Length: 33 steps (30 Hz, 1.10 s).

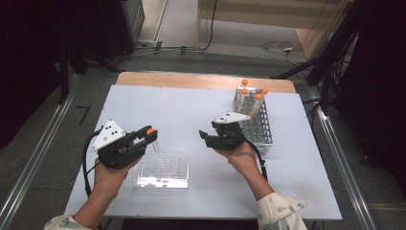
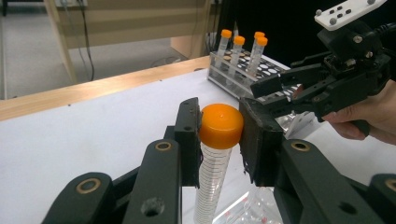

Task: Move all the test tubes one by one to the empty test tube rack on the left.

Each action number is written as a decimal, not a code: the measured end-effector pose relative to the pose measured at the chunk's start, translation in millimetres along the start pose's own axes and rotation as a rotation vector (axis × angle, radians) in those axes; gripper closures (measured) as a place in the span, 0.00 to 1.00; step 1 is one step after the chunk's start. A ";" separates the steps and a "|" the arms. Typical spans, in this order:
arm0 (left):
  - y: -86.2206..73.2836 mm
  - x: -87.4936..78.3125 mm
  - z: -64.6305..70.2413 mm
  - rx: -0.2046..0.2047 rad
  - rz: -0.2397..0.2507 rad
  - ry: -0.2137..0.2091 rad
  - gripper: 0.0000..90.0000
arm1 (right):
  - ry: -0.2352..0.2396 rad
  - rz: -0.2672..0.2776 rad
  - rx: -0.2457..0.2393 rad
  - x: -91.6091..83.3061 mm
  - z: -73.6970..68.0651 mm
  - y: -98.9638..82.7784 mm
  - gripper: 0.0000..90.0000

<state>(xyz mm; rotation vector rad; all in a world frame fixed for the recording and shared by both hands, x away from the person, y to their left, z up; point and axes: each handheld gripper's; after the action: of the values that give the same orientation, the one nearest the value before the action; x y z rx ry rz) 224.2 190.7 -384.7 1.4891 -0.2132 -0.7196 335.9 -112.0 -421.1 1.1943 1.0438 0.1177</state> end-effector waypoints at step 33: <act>-44.0 -15.1 -16.8 -0.029 -0.077 0.070 0.78 | -0.029 0.028 0.023 -6.5 7.8 0.8 0.45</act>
<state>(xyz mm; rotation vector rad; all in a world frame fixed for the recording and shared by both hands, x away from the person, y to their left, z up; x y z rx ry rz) 208.4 216.4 -423.8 1.4986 -0.0921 -0.7284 338.3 -120.8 -416.6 1.2287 1.0053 0.1100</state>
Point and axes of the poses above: each handheld gripper's, and its own axes: x roughly forward along the jaws, y roughly out of its top, z roughly to its right
